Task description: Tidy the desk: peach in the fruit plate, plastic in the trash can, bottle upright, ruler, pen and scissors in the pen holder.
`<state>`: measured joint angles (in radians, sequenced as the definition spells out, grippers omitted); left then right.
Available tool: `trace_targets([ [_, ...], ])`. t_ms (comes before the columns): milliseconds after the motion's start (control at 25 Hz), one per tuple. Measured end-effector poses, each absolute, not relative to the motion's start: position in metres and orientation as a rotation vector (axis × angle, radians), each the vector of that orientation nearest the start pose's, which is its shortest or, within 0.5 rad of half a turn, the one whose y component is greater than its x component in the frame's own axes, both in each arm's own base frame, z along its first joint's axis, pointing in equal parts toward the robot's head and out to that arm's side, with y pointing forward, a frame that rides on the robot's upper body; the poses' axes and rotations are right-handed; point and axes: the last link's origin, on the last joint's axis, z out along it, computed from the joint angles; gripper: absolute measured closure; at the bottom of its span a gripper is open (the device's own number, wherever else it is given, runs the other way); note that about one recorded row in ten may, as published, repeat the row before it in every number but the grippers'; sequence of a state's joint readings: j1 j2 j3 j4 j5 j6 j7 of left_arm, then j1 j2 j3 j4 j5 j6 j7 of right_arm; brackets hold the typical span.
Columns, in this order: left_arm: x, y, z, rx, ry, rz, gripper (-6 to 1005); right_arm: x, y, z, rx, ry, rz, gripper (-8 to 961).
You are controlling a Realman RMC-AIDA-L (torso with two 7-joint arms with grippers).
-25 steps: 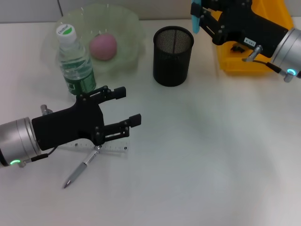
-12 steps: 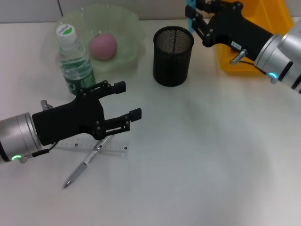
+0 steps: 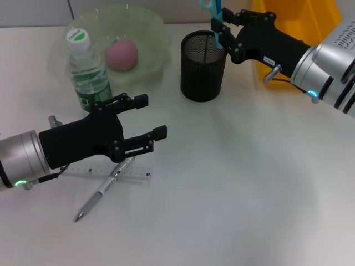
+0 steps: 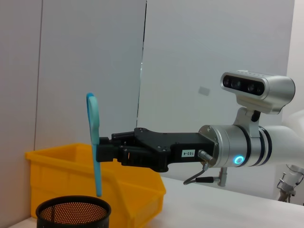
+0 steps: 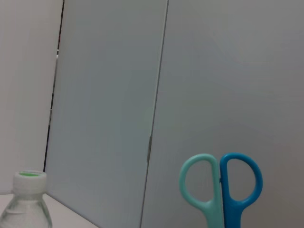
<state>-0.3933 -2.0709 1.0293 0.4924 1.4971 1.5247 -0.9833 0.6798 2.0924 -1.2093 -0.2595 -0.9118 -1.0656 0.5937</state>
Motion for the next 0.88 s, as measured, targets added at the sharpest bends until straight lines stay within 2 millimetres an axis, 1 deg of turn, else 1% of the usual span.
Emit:
trace_targets([
  [480, -0.2646, 0.2930, -0.0287, -2.605, -0.351, -0.961, 208, 0.2211, 0.3912, -0.0539, -2.257, 0.242, 0.781, 715],
  [680, -0.2654, 0.2923, -0.0287, -2.604, -0.354, -0.960, 208, 0.2226, 0.3907, -0.0538, -2.254, 0.250, 0.780, 518],
  [880, -0.2657, 0.2915, -0.0286, -2.604, -0.355, -0.962, 208, 0.2255, 0.3867, -0.0513, -2.242, 0.257, 0.804, 422],
])
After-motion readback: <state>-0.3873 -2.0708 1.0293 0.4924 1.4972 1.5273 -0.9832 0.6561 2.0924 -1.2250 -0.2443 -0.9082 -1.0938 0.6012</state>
